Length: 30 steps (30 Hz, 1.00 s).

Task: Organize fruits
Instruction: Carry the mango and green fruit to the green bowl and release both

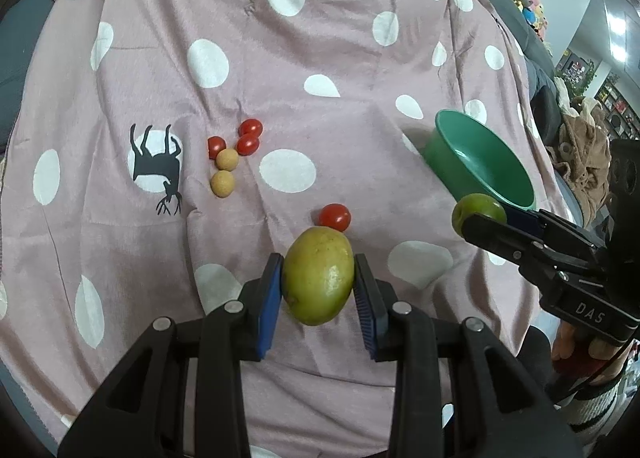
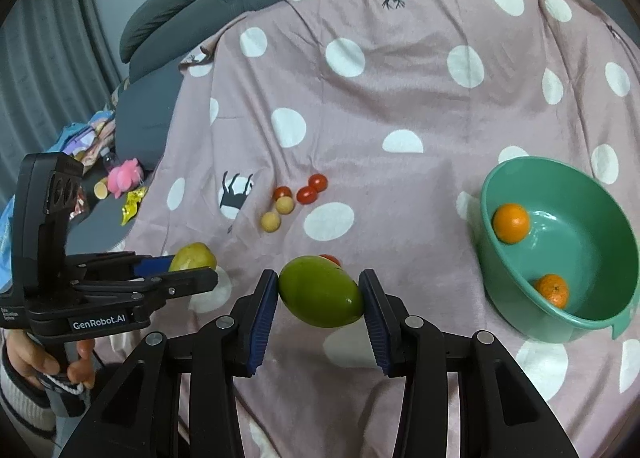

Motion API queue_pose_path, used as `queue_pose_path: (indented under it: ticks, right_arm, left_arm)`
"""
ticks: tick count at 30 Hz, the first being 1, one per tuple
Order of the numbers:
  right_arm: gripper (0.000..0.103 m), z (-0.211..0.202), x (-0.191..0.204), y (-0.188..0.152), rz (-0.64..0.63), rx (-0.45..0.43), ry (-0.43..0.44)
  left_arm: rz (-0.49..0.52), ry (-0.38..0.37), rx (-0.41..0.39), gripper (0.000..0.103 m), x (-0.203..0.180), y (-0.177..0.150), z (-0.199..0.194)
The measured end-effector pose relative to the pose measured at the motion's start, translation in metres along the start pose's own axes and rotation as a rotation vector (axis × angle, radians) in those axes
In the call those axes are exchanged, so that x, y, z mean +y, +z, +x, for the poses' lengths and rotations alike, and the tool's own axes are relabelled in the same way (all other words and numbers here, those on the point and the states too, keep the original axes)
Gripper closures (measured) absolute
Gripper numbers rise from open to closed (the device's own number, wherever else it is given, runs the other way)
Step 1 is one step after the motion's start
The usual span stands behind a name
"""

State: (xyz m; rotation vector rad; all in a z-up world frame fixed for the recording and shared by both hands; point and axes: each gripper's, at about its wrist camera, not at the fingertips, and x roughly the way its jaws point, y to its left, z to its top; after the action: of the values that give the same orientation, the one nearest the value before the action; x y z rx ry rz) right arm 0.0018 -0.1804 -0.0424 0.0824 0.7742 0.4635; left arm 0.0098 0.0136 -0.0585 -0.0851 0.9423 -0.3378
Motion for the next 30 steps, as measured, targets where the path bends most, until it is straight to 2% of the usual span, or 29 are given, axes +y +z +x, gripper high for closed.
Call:
queue_pose_path:
  ticks: [16, 30]
  right_arm:
    - [0.059, -0.024, -0.020, -0.004, 0.057, -0.069, 0.008]
    - [0.059, -0.041, -0.047, 0.003, 0.098, -0.130, -0.002]
  left_arm:
    - [0.060, -0.015, -0.039, 0.069, -0.039, 0.016, -0.007]
    - [0.133, -0.023, -0.048, 0.069, -0.080, 0.038, 0.005]
